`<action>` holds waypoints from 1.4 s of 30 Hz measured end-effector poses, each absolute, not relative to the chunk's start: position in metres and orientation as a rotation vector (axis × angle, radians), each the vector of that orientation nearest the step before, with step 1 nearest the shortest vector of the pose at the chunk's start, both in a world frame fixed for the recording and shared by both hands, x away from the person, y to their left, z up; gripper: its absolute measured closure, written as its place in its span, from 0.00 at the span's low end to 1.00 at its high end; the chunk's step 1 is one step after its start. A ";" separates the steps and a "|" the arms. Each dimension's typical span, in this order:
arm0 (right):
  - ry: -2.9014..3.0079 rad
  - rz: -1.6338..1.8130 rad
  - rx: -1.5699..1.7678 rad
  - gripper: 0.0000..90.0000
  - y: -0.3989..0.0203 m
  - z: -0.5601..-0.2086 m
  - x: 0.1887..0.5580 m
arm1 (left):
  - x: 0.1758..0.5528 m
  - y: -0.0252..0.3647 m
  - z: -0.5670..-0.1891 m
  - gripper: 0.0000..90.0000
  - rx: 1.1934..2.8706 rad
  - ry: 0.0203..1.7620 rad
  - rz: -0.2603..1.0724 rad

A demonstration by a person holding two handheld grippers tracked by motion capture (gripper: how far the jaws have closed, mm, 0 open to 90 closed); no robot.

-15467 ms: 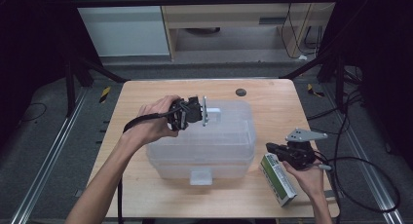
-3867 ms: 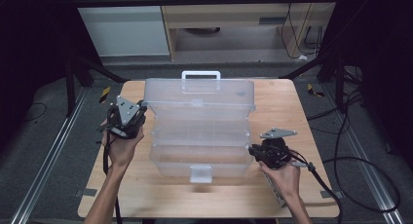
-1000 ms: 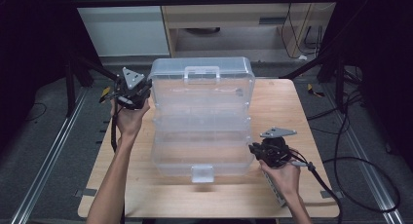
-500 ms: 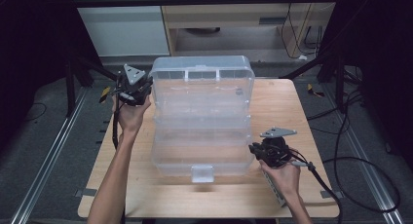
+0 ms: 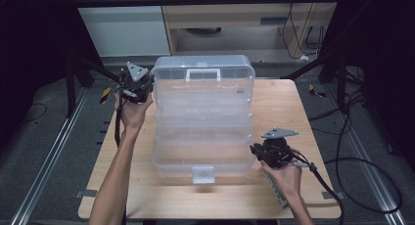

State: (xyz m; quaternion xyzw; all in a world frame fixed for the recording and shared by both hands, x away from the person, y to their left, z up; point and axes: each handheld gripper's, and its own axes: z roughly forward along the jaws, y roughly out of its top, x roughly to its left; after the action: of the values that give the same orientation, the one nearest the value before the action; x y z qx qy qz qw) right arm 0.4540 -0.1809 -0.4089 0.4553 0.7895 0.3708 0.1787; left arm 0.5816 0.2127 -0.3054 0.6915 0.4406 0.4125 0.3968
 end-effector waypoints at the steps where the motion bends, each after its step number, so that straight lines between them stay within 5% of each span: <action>1: 2.232 1.049 1.288 0.88 -0.181 -0.409 0.454 | 0.584 0.213 -0.305 0.93 1.753 1.118 1.041; 42: 2.230 1.055 1.282 0.88 -0.181 -0.410 0.454 | 0.668 0.221 -0.336 0.93 1.810 1.209 0.913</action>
State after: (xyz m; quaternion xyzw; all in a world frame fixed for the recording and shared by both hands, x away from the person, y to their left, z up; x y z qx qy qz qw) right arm 0.4539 -0.1808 -0.4097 0.4537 0.7889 0.3735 0.1798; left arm 0.6675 0.2210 -0.3357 0.7091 0.4737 0.3577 0.3805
